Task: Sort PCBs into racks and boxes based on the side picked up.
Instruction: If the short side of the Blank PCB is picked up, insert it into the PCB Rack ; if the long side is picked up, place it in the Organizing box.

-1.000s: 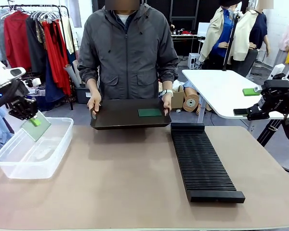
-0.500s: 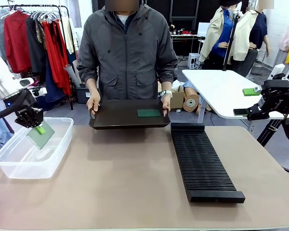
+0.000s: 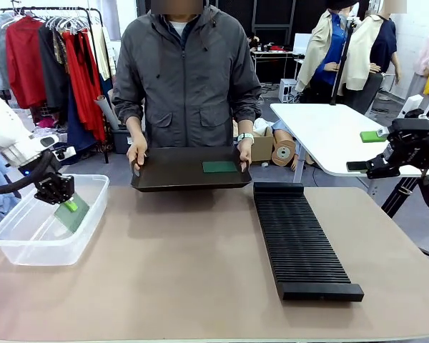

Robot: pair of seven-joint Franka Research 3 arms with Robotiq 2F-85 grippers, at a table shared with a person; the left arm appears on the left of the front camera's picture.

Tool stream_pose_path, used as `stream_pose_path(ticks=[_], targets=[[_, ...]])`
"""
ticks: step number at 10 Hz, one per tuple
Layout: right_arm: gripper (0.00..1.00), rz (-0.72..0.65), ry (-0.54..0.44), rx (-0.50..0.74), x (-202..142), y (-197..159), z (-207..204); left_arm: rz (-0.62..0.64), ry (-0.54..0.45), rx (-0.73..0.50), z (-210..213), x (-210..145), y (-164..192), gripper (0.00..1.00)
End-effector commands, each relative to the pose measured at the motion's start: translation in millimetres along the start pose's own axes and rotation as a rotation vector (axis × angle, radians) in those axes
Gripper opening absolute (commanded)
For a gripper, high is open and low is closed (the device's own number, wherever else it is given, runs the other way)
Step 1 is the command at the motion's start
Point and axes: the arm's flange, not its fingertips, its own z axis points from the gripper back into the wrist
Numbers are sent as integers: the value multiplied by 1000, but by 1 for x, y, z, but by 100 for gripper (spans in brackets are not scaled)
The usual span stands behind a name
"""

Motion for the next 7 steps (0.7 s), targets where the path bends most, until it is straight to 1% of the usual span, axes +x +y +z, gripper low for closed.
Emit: stream_pose_path(ticks=[1, 3, 4, 5, 6, 7], targets=[[100, 9, -5, 5, 1, 2, 0, 2, -18, -17, -7, 6, 8, 0], [100, 9, -5, 5, 1, 2, 0, 10, -10, -4, -16, 10, 14, 0], [100, 9, -5, 5, 1, 2, 0, 8, -14, 6, -16, 11, 15, 3], [100, 9, -5, 5, 1, 2, 0, 10, -26, 23, -13, 11, 12, 15], [100, 9, -5, 5, 1, 2, 0, 13, -46, 26, -6, 10, 9, 34], [100, 9, -5, 5, 1, 2, 0, 17, -46, 38, -2, 8, 7, 54]])
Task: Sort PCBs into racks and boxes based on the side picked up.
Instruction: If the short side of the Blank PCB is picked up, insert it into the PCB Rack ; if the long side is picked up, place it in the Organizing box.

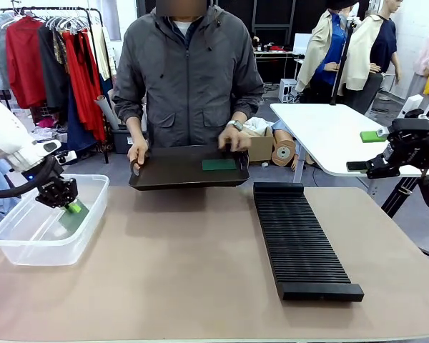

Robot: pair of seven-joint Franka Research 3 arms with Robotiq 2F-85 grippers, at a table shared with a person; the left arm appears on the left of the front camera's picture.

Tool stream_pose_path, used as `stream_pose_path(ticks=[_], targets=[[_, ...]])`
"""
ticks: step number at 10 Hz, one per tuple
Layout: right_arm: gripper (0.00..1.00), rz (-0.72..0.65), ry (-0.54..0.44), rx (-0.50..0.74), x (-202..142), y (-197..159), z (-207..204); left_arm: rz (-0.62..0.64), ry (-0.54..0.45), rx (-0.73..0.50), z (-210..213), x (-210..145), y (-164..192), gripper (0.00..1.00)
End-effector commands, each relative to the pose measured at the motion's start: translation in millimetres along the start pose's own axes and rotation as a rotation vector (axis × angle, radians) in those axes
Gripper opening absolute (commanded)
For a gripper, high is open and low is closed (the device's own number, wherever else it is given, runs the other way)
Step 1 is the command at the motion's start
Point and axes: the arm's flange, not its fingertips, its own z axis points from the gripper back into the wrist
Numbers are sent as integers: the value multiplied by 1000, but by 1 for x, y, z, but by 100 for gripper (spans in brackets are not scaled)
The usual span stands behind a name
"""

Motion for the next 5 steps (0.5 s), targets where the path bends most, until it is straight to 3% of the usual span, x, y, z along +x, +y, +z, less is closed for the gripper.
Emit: stream_pose_path(ticks=[1, 2, 3, 5], targets=[[100, 9, -5, 5, 1, 2, 0, 4, -20, 26, 10, -3, -6, 73], [100, 9, -5, 5, 1, 2, 0, 7, -18, 32, 13, -4, -7, 93], [100, 9, -5, 5, 1, 2, 0, 15, -28, 75, 21, -9, -12, 100], [100, 9, -5, 5, 1, 2, 0, 11, -44, 119, 37, -22, -28, 100]])
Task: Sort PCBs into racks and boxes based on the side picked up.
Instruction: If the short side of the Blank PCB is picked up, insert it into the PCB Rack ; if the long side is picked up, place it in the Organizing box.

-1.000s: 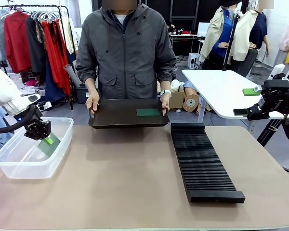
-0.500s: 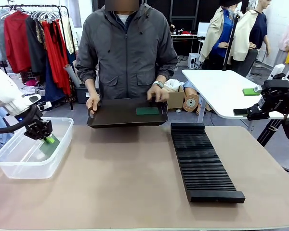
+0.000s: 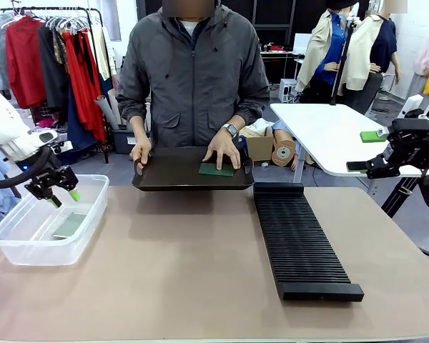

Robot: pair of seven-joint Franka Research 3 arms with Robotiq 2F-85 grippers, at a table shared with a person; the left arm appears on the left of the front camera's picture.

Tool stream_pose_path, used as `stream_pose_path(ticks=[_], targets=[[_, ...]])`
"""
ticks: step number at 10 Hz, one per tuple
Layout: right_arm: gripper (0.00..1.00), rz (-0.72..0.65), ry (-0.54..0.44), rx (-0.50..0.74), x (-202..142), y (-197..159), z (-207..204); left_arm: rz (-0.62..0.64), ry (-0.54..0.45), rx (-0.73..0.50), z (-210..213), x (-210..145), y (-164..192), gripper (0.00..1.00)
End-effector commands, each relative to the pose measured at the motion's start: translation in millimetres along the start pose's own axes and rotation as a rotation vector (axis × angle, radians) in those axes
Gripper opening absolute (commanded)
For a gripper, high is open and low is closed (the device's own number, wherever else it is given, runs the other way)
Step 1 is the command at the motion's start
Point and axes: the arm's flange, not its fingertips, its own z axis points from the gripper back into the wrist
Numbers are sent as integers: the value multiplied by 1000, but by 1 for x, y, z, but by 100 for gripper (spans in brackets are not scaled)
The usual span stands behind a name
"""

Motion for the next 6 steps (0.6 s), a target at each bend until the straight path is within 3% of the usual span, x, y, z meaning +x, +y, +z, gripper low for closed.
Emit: stream_pose_path(ticks=[1, 6], targets=[[100, 9, -5, 5, 1, 2, 0, 19, -11, 62, 11, -17, -15, 100], [100, 9, -5, 5, 1, 2, 0, 30, -53, 80, 29, -31, -24, 100]])
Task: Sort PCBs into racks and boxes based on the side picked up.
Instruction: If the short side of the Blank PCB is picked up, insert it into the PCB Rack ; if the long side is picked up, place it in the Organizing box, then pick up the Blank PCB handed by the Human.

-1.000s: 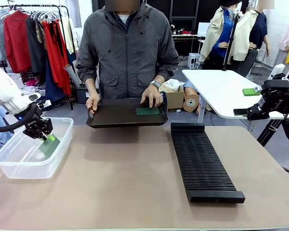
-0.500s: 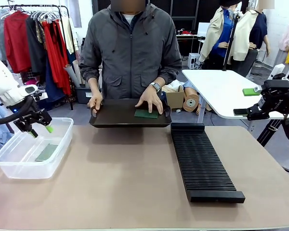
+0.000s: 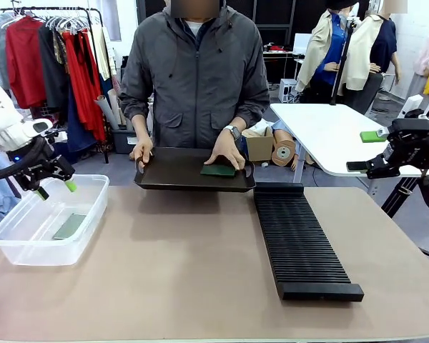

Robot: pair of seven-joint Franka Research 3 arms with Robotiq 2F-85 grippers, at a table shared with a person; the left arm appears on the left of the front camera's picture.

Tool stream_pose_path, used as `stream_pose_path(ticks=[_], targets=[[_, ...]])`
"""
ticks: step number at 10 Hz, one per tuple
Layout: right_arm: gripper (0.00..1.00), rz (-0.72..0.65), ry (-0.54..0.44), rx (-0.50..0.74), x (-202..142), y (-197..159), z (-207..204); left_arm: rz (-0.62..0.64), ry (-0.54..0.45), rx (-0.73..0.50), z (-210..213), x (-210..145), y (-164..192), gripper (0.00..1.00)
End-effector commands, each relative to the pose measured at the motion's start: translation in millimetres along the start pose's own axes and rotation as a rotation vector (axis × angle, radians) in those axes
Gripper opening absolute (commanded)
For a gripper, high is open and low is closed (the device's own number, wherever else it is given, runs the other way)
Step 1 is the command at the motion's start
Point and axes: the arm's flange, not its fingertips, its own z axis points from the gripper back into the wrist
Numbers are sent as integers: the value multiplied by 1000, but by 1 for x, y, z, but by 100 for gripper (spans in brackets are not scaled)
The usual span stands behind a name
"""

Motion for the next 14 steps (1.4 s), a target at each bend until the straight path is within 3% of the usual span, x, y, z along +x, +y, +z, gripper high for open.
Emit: stream_pose_path(ticks=[1, 10, 11, 14], targets=[[100, 9, -5, 5, 1, 2, 0, 31, -24, 30, 4, -12, -5, 100], [100, 9, -5, 5, 1, 2, 0, 30, -26, -18, 8, -17, -5, 100], [100, 9, -5, 5, 1, 2, 0, 48, -39, -72, 11, -18, -1, 100], [100, 9, -5, 5, 1, 2, 0, 20, -34, -424, 29, -21, 19, 100]])
